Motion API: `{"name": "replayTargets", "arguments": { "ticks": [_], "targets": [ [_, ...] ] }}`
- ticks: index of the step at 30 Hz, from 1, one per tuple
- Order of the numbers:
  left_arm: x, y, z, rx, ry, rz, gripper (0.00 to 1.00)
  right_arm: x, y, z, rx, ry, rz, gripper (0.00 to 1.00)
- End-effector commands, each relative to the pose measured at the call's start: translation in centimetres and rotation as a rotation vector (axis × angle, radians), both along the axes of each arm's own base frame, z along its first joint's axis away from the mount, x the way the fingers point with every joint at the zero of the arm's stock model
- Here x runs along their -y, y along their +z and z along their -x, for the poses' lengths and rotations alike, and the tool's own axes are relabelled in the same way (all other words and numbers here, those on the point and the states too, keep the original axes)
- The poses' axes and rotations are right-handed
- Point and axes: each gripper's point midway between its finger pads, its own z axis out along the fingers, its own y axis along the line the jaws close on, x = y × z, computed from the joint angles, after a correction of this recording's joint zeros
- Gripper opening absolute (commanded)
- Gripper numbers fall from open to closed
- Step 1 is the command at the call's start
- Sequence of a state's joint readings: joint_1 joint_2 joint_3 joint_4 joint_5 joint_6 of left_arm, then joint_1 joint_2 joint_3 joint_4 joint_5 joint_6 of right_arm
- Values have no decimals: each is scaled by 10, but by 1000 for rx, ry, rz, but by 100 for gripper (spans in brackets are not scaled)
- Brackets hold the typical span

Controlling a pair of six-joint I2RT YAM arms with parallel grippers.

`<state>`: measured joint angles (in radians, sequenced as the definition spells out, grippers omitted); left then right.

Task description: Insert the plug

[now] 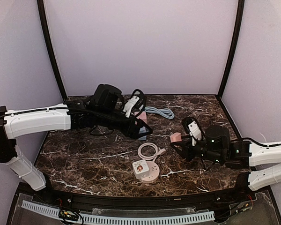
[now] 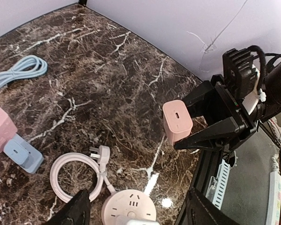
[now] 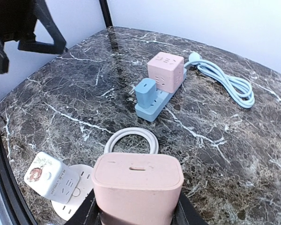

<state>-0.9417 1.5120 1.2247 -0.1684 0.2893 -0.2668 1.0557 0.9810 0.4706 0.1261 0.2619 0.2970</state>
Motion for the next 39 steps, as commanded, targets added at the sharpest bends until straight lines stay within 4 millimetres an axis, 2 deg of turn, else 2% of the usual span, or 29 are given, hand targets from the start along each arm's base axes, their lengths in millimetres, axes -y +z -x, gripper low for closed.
{"name": "replayTargets", "arguments": {
  "ticks": [1,2,3,4,9,17,23,29,35,39],
  "targets": [
    [12,-14,27,-110,-92,-68,69,-15,23,8,134,84,-5,2],
    [15,-19,32,-120,-104,-90,69,-18,25,10,146,100,1,2],
    [18,-14,32,-111,-110,-86,69,-21,25,12,155,112,10,2],
    [21,-18,35,-117,-114,-103,69,-23,24,13,162,122,19,2],
    [38,-14,42,-120,-134,-107,67,-35,22,20,193,171,50,0],
    [57,-24,39,-163,-117,-101,58,-48,21,31,246,243,75,0],
    [65,-34,37,-198,-114,-111,55,-54,20,37,273,273,97,0],
    [68,-37,39,-222,-124,-110,49,-56,17,34,285,255,130,0],
    [66,-40,47,-245,-146,-111,55,-54,13,28,289,217,167,0],
    [65,-43,52,-265,-161,-113,55,-53,14,26,291,207,174,0]
  ]
}}
